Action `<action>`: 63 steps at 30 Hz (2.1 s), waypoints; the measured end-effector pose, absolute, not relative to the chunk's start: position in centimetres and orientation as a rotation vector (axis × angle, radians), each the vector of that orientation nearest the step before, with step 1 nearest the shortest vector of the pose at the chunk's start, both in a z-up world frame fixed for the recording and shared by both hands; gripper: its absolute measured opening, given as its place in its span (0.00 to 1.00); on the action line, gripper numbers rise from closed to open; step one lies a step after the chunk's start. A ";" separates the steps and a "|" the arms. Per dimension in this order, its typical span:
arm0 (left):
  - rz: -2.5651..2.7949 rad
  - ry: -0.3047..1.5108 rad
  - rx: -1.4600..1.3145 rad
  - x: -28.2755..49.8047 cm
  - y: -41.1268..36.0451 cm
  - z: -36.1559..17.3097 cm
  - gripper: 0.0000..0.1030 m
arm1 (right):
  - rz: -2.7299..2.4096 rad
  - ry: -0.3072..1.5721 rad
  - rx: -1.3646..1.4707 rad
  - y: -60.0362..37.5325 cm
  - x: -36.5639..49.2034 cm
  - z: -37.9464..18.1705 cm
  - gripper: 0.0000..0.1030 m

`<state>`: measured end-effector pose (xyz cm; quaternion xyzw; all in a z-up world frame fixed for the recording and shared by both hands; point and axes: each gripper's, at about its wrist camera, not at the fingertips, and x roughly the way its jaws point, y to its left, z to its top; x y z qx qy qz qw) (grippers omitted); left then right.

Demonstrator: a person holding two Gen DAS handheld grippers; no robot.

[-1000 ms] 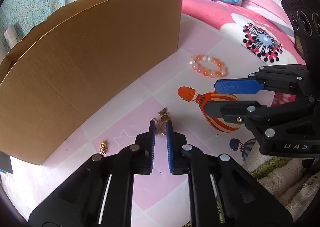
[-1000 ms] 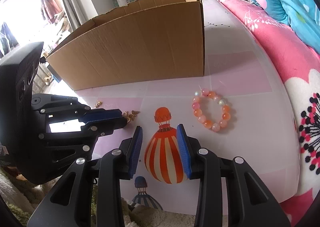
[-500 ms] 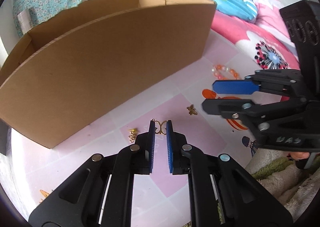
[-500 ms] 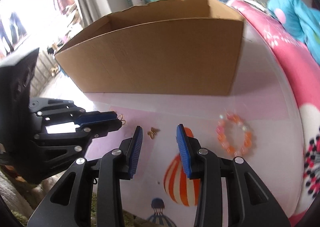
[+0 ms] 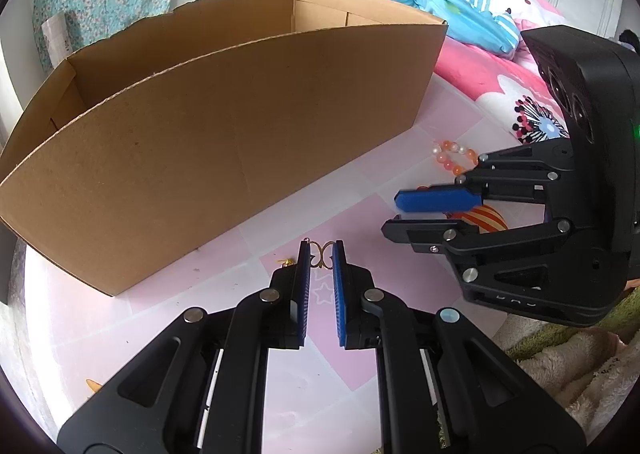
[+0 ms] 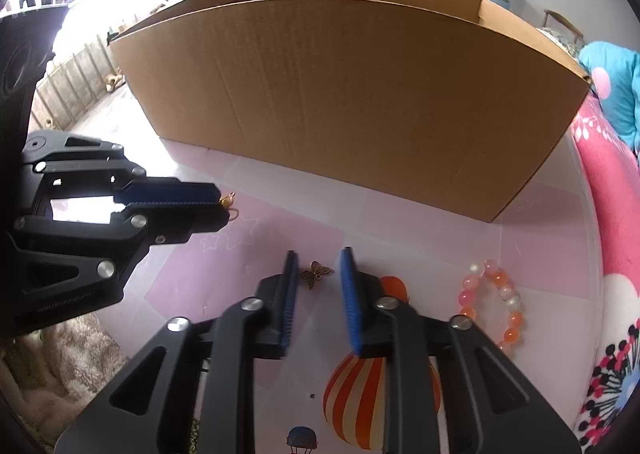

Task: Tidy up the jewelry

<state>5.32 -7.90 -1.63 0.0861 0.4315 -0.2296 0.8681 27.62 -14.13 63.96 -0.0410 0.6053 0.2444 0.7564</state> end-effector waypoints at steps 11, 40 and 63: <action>-0.479 0.892 0.182 5.1 -7.6 -1.4 0.10 | 0.532 1.334 -0.052 -14.8 27.8 63.8 0.12; -0.583 1.092 0.094 21.9 -7.0 5.6 0.10 | 0.561 1.319 0.067 -14.9 42.1 68.0 0.12; -0.538 1.319 -0.162 27.4 -6.2 1.0 0.24 | 0.567 1.462 0.068 -15.6 44.4 65.2 0.17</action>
